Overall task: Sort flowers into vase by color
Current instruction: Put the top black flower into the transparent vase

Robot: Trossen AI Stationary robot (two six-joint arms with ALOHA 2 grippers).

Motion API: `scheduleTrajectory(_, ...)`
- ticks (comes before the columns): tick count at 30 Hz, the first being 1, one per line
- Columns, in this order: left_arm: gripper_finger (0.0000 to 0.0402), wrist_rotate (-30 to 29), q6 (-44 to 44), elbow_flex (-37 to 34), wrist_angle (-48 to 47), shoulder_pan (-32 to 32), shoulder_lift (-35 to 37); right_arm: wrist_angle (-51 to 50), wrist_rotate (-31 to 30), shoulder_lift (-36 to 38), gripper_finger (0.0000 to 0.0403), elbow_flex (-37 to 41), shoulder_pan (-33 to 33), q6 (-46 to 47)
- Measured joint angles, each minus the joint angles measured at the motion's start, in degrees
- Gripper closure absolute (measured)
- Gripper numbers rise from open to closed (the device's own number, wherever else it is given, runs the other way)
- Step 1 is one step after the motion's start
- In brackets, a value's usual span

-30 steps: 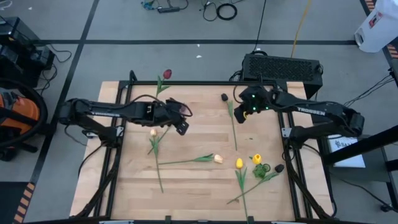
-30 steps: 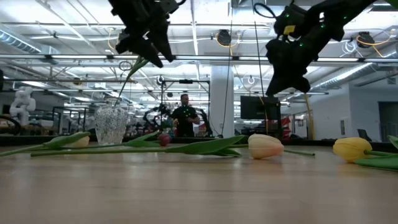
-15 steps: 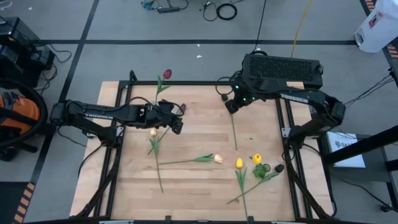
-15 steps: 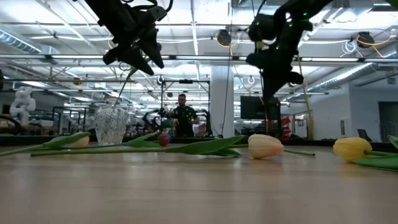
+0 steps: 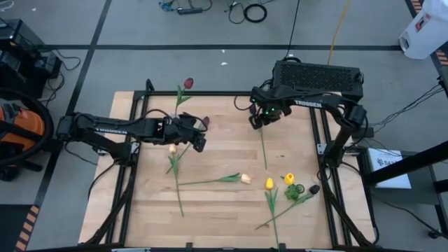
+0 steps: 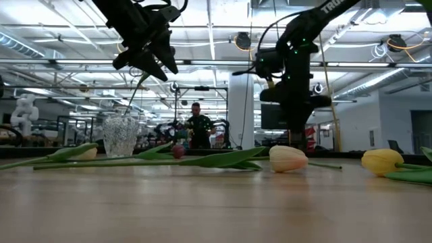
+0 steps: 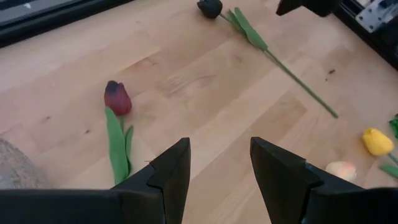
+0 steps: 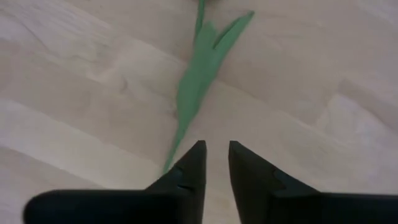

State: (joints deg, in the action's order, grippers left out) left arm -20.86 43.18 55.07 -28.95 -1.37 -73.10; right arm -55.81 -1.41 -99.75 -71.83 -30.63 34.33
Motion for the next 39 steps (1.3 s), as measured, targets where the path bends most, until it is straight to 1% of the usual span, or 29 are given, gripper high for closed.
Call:
scheduleTrajectory(7, 0.0226, 1.1, -1.9, 0.0, 0.0, 0.0, 0.0, 1.8, 1.4, -1.2, 0.0265, 0.1, 0.6, 0.6)
scheduleTrajectory(13, 0.0226, 1.6, -2.1, 0.0, -0.1, 0.0, 0.0, 6.7, 1.6, -1.2, 0.0214, 3.3, 2.1, 2.2)
scheduleTrajectory(16, 0.0226, 2.6, -2.1, 0.0, -0.1, 0.0, 0.0, 8.3, 1.8, -1.2, 0.02, 6.1, 2.3, 3.8)
scheduleTrajectory(20, 0.0226, 2.7, -2.1, 0.0, -0.1, 0.0, 0.0, 13.1, 3.7, -1.2, 0.0196, 10.6, 3.2, 4.1)
scheduleTrajectory(22, 0.0226, 2.7, -2.0, 0.0, -0.1, 0.0, 0.0, 15.7, 4.9, -1.2, 0.02, 12.3, 4.1, 4.7)
scheduleTrajectory(27, 0.0226, 2.7, -1.9, 0.0, -0.1, 0.0, 0.0, 18.8, 4.4, -1.2, 0.0224, 14.4, 7.2, 6.8)
scheduleTrajectory(30, 0.0226, 2.7, -1.9, 0.0, 0.0, 0.0, 0.0, 19.9, 3.4, -2.1, 0.025, 15.0, 8.2, 7.3)
scheduleTrajectory(35, 0.0226, 2.9, -1.6, 0.0, 0.0, 0.0, 0.0, 19.4, 3.8, -5.8, 0.0306, 14.7, 8.3, 7.4)
scheduleTrajectory(39, 0.0226, 3.2, -1.5, 0.0, 0.1, 0.0, 0.0, 19.9, 4.4, -6.6, 0.0347, 14.5, 8.3, 6.8)
